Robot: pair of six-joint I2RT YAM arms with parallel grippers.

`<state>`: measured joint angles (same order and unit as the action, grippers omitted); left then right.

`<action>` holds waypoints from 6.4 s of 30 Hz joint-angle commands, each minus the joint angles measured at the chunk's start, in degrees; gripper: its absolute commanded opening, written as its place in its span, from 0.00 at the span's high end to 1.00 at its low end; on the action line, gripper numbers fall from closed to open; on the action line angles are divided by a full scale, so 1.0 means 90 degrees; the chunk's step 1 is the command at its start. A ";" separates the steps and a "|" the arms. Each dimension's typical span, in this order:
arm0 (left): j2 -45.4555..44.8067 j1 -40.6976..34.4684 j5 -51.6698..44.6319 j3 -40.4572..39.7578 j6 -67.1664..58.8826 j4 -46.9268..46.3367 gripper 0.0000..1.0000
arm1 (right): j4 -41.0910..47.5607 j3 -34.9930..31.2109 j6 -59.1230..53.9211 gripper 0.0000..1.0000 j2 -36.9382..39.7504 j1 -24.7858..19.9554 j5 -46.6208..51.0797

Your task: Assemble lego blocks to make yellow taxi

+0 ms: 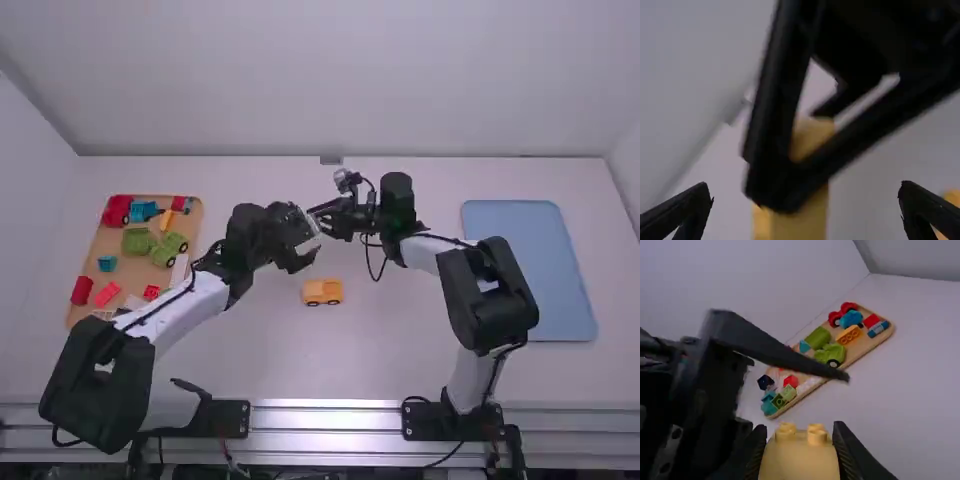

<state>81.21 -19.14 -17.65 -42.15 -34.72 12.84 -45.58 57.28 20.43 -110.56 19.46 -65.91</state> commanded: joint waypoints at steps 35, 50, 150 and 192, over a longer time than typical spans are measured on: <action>0.0933 0.1120 -0.4430 -0.1940 -0.0911 -0.3245 0.08 | 0.0376 0.0092 -0.2526 0.83 -0.0027 -0.0216 -0.1894; 0.0933 0.1078 -0.4204 -0.1940 -0.0746 -0.3315 0.37 | 0.0595 0.0092 -0.2946 0.83 -0.0027 -0.0194 -0.1863; 0.3912 -0.2125 -0.0097 -0.2654 -0.0238 -0.2183 0.63 | 0.3818 -0.4116 -0.1600 0.01 0.8388 0.0797 0.9136; -0.1428 0.0039 -0.0338 -0.0097 0.0374 -0.1770 0.01 | 0.4697 -0.1190 -0.5484 0.01 0.3934 -0.1008 0.2994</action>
<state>72.47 -22.70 -18.55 -45.01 -33.98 -3.42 -3.20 43.00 -24.58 -73.12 11.84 -29.21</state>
